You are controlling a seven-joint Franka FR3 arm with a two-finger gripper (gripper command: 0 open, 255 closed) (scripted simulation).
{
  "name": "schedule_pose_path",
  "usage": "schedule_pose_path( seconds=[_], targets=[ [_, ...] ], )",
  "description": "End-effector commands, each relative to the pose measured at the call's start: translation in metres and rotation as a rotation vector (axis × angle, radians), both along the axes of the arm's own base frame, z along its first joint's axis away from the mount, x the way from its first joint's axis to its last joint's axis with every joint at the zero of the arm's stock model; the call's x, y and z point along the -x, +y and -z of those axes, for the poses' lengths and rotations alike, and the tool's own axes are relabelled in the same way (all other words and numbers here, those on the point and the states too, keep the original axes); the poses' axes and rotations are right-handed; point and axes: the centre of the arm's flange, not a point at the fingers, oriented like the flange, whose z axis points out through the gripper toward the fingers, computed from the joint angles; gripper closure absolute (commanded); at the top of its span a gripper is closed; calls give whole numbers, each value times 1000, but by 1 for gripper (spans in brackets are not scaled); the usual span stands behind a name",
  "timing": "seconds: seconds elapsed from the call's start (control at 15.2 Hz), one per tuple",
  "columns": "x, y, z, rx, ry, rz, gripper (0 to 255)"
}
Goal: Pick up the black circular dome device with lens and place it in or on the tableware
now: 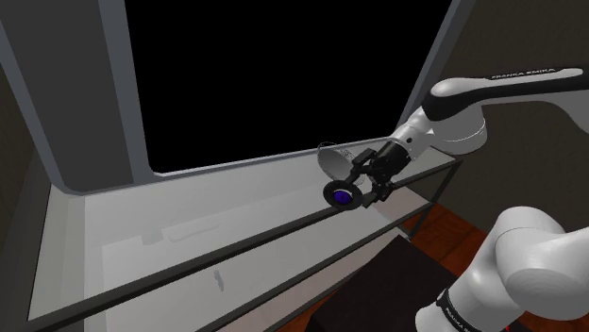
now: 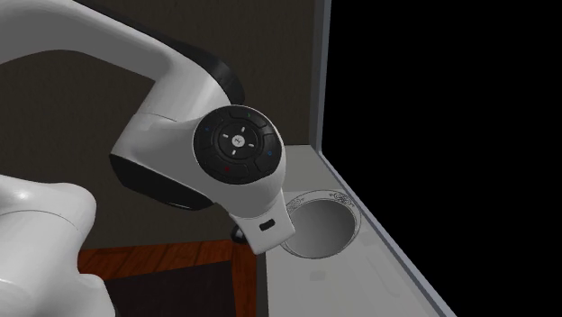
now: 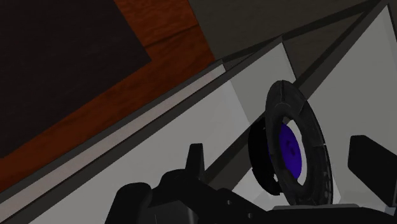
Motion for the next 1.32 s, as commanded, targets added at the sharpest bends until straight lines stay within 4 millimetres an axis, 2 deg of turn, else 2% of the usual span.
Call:
schedule_pose_path(
  seconds=[0.0,0.46,0.53,1.12,1.25],
  targets=[
    [-1,3,3,-1,0,1,0],
    [-1,3,3,-1,0,1,0],
    [-1,3,3,-1,0,1,255],
    [-1,3,3,-1,0,1,255],
    [-1,3,-8,-1,0,1,255]
  ],
)
